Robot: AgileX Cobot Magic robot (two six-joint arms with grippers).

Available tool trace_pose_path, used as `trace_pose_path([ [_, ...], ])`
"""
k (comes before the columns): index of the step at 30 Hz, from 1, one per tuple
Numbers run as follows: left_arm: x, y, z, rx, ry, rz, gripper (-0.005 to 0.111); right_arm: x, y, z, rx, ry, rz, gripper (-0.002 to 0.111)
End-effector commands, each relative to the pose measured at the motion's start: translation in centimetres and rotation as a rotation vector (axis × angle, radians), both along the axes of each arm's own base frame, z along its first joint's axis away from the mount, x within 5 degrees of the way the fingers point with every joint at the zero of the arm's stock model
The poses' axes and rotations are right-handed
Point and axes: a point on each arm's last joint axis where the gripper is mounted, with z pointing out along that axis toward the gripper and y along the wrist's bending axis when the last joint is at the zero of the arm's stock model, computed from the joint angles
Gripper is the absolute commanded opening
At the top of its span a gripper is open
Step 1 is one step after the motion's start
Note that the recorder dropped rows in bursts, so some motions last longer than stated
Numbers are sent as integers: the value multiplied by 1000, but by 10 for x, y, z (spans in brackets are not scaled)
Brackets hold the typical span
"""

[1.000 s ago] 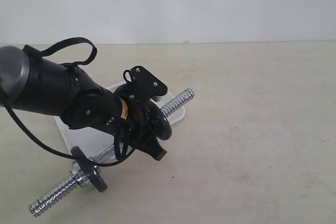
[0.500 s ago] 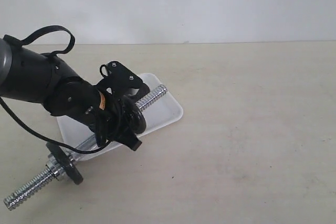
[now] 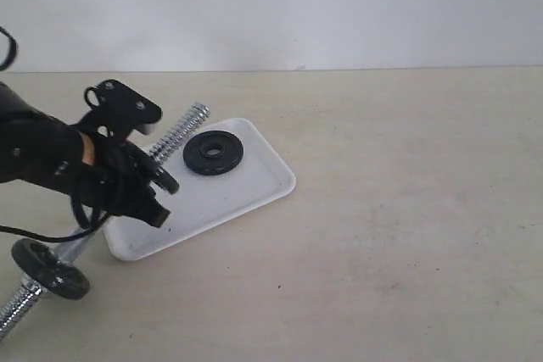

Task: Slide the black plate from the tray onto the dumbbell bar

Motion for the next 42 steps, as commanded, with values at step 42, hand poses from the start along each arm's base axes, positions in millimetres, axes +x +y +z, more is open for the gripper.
trace_pose_path([
  [42,-16,63,106,-235,-503,164,4,4,0,5,-2,-84,-1,4],
])
